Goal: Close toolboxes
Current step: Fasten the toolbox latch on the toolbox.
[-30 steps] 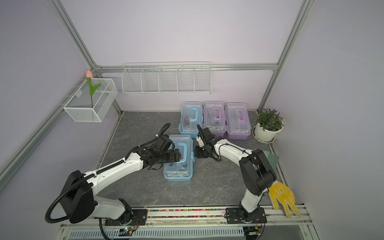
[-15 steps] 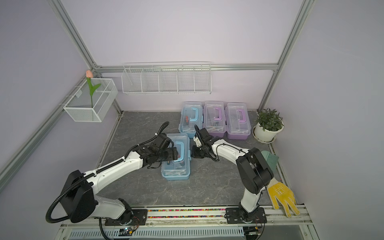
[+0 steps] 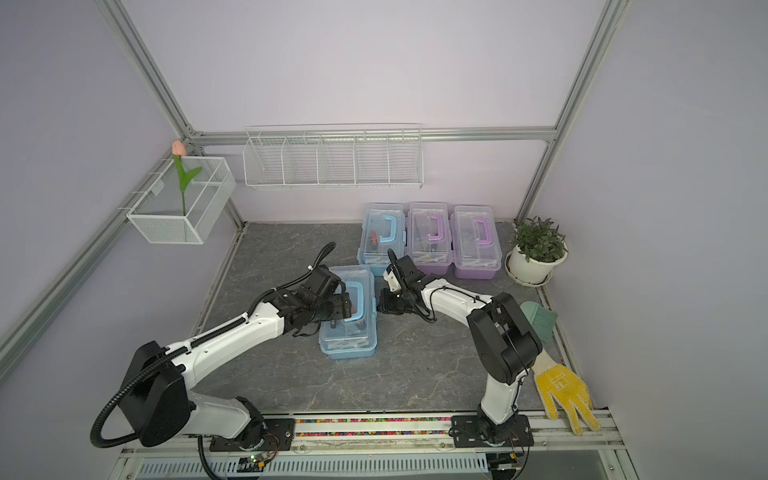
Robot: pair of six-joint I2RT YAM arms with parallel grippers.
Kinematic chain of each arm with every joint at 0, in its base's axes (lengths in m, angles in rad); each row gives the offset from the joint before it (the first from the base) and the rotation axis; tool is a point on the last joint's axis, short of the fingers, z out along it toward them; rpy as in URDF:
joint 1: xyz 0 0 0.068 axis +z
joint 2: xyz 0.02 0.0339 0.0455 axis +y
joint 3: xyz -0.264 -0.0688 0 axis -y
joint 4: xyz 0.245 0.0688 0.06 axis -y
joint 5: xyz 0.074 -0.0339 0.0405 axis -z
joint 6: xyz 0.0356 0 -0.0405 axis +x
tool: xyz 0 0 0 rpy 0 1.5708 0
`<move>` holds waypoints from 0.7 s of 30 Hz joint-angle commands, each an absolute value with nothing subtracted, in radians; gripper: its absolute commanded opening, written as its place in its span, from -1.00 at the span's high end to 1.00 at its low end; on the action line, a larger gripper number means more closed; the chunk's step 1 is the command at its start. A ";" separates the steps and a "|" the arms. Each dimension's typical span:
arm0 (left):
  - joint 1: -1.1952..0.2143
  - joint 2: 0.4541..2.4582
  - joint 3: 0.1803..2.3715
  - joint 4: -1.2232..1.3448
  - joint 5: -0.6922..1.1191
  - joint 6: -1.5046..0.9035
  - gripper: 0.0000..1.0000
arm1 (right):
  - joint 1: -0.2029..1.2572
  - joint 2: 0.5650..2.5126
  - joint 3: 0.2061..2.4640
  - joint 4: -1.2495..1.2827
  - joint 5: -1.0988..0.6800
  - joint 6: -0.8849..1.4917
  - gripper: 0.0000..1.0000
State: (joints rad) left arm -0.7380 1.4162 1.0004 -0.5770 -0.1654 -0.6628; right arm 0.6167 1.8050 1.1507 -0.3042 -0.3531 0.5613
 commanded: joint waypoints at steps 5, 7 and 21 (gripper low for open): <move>-0.778 1.446 0.980 -0.549 -0.050 -0.641 -0.69 | 0.685 1.810 1.191 -0.224 -0.493 0.530 0.56; -0.777 1.438 0.983 -0.575 -0.083 -0.635 -0.66 | 0.665 1.775 1.186 -0.275 -0.449 0.510 0.54; -0.688 1.418 1.022 -0.820 -0.291 -0.581 -0.18 | 0.472 1.426 1.017 -0.460 -0.353 0.407 0.25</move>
State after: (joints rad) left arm -0.7265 1.4174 1.0214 -0.6285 -0.2043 -0.6304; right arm 0.4923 1.4490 1.0664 -0.3985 -0.3458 0.4427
